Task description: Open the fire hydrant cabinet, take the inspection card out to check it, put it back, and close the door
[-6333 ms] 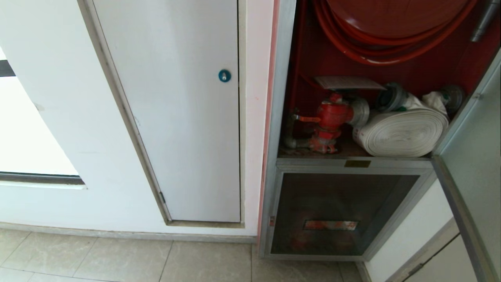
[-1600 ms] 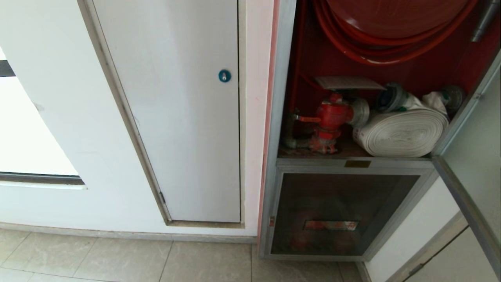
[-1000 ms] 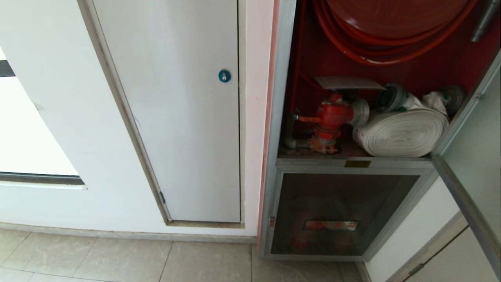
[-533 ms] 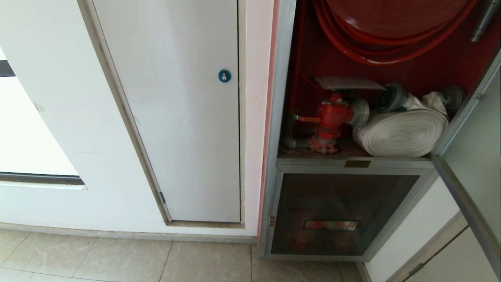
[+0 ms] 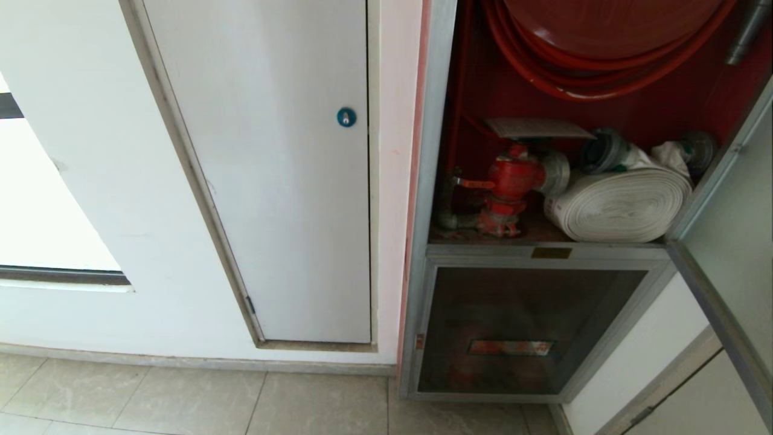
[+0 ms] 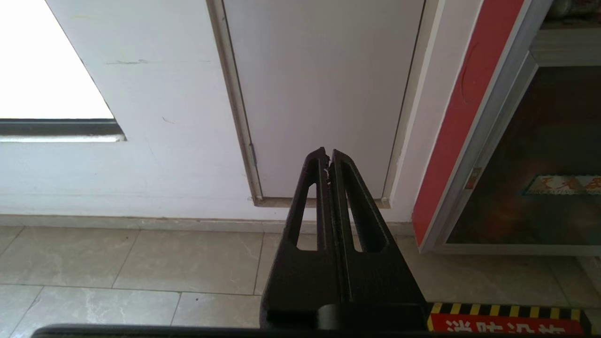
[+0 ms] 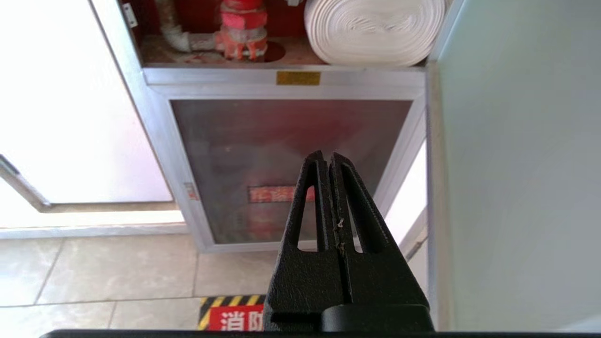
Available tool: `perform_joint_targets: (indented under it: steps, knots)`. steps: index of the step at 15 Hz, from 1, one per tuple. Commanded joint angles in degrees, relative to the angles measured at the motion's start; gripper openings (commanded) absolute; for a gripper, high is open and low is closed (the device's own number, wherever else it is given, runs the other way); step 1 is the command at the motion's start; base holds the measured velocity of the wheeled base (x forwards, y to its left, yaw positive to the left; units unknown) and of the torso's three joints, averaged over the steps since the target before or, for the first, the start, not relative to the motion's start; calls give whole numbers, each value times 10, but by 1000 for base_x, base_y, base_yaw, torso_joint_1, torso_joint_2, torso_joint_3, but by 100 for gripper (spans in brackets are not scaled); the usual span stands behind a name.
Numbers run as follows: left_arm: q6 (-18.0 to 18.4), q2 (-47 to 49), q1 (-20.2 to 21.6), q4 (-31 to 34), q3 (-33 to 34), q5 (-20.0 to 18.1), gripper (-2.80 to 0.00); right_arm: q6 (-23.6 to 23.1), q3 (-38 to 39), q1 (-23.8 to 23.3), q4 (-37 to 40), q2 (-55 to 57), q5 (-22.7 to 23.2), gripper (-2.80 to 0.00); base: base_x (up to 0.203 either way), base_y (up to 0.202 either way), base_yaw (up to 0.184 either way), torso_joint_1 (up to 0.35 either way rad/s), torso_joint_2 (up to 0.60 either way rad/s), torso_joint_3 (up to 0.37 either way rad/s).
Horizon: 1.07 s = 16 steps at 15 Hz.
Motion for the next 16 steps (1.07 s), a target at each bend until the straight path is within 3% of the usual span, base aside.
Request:
perform_joint_targets:
  steps: [1,5,7,16]
  knots:
    - [0,0,0,0,8,0,-280,2,22,0,0,-38,1,-280,0,0,0,0,0,0]
    - [0,0,0,0,8,0,-280,22,44,0,0,-41,7,-280,0,0,0,0,0,0]
    - [0,0,0,-1,8,0,-280,22,39,0,1,-37,57,-280,0,0,0,0,0,0]
    - [0,0,0,-1,8,0,-280,19,36,3,-17,7,80,-280,0,0,0,0,0,0]
